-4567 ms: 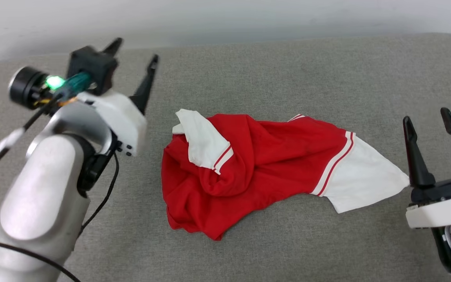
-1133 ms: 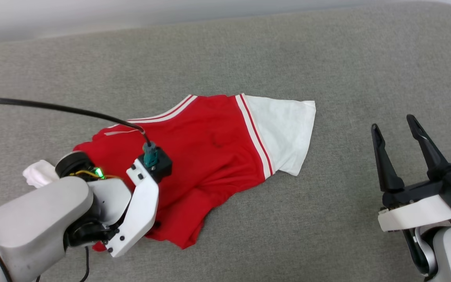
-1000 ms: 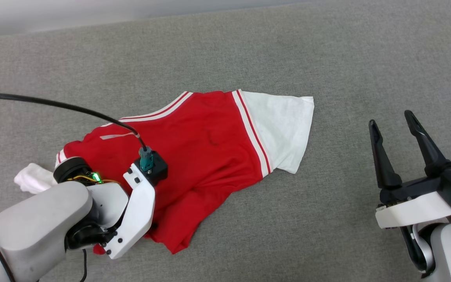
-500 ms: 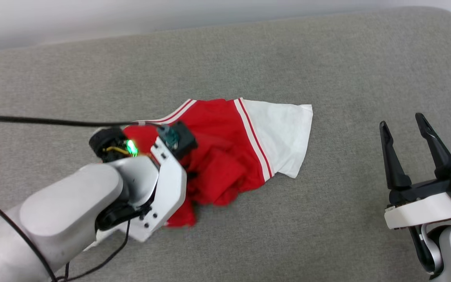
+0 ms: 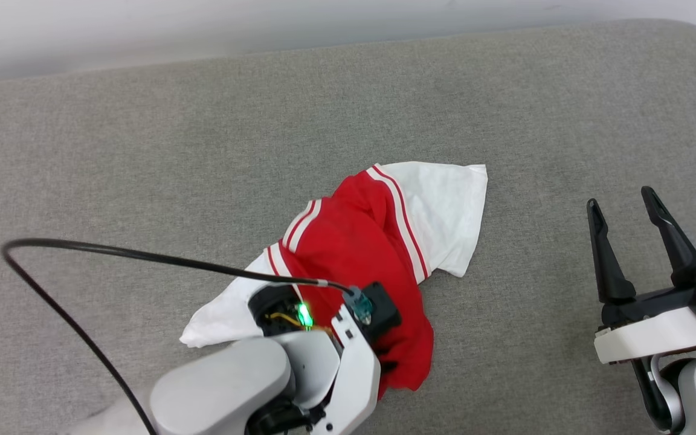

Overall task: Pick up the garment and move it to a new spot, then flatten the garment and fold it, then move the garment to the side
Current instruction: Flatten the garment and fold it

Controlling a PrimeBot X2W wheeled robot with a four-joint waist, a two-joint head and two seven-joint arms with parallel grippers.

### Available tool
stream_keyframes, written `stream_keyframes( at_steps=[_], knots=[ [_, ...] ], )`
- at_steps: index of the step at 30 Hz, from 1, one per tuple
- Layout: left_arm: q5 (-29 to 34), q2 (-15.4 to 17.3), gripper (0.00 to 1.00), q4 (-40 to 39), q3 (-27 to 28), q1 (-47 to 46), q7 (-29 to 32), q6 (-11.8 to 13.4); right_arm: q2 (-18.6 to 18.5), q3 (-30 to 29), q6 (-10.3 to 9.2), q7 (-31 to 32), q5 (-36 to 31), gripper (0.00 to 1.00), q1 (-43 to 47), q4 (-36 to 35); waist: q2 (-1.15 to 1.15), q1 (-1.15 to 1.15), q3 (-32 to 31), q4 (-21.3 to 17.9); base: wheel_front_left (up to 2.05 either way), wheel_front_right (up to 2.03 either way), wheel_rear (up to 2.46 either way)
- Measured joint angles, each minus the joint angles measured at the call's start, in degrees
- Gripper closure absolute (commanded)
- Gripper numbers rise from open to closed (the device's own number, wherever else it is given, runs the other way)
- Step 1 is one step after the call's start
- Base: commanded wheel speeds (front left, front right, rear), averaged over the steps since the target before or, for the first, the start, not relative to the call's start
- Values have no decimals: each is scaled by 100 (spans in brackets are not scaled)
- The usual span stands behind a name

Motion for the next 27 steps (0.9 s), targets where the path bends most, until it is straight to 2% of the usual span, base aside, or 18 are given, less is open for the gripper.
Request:
stream_keyframes(
  at_steps=[4, 5, 6, 10, 13, 16, 21, 27],
  knots=[
    [113, -165, 100, 274, -20, 264, 57, 0, 8, 13, 0, 0, 1, 0, -5, 26, 0, 0, 24, -15, 0, 0, 0],
    [165, -196, 68, 343, -20, 269, 45, 0, 8, 11, 0, 0, 1, 0, -7, 29, 0, 0, 22, -15, 0, 0, 0],
    [213, -218, 0, 394, -20, 268, -12, 0, 8, 7, 0, 0, 1, 0, -8, 32, 0, 0, 15, -9, 0, 0, 0],
    [221, -223, 0, 455, -2, 172, -382, -1, 8, -49, 0, -1, -2, 0, 15, 38, 0, 0, -57, 43, 0, 0, 0],
    [88, -44, 0, 241, 198, -48, -527, -1, 14, -115, 0, -1, -2, 0, 102, 44, 0, 0, -145, 102, 0, 0, 0],
    [-74, 326, 0, -126, 493, -257, -536, 15, 54, -141, 0, -1, -2, 0, 166, 46, 0, 0, -221, 188, 0, 0, 0],
    [-154, 1054, 0, -572, 957, -715, -342, 189, 118, -147, 0, -1, -2, 0, 179, 36, 0, 0, -294, 316, 0, 0, 0],
    [-437, 1759, 0, -791, 1172, -907, 269, 339, 148, -146, 0, 0, -3, 0, 176, 25, 0, 0, -258, 372, 0, 0, 0]
  ],
)
